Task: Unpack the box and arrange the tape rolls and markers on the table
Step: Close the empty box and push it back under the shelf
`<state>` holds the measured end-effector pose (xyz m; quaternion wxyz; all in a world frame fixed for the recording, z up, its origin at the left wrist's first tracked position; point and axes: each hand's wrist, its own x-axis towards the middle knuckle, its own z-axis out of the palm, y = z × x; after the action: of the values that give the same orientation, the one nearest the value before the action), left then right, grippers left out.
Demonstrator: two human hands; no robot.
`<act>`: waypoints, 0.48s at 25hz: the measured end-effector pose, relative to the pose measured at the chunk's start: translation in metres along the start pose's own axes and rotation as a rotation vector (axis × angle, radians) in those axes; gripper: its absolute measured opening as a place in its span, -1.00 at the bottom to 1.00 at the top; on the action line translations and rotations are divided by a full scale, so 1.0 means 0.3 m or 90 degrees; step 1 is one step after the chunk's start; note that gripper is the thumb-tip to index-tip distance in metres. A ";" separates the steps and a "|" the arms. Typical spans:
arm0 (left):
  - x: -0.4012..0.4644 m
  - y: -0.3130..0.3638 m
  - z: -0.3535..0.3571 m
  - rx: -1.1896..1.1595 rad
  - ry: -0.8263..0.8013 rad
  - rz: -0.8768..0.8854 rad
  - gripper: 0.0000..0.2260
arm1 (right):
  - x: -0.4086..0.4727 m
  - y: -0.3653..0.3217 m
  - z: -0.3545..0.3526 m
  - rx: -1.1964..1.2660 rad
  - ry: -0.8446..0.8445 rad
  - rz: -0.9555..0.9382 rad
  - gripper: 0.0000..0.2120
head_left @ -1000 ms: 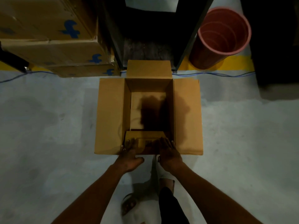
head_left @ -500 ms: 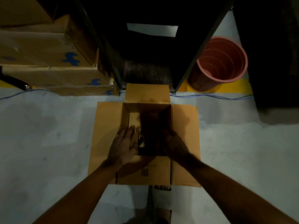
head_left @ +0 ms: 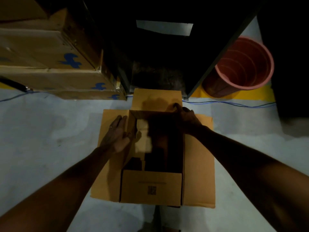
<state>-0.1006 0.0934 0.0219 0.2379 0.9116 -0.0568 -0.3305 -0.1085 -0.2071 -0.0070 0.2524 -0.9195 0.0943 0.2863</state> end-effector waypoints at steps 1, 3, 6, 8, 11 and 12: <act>0.002 -0.002 0.001 0.002 -0.001 0.003 -0.29 | -0.008 -0.005 -0.013 -0.007 0.002 -0.011 -0.26; 0.005 -0.002 -0.002 0.006 -0.001 0.002 -0.29 | -0.017 -0.006 -0.029 0.076 0.053 -0.015 -0.20; 0.003 0.006 -0.008 0.004 -0.006 -0.005 -0.30 | -0.037 -0.005 -0.033 0.256 0.131 0.019 -0.14; -0.011 0.015 -0.013 0.006 -0.008 -0.007 -0.31 | -0.055 -0.022 -0.049 0.352 0.147 0.065 -0.09; -0.038 0.008 -0.023 0.008 -0.015 -0.004 -0.31 | -0.088 -0.029 -0.052 0.408 0.140 0.067 -0.16; -0.048 -0.001 -0.026 0.007 -0.012 -0.003 -0.31 | -0.103 -0.023 -0.045 0.414 0.143 0.054 -0.23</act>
<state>-0.1068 0.1007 0.0353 0.2313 0.9099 -0.0586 -0.3394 -0.1252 -0.2071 0.0232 0.5078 -0.8121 0.2459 0.1488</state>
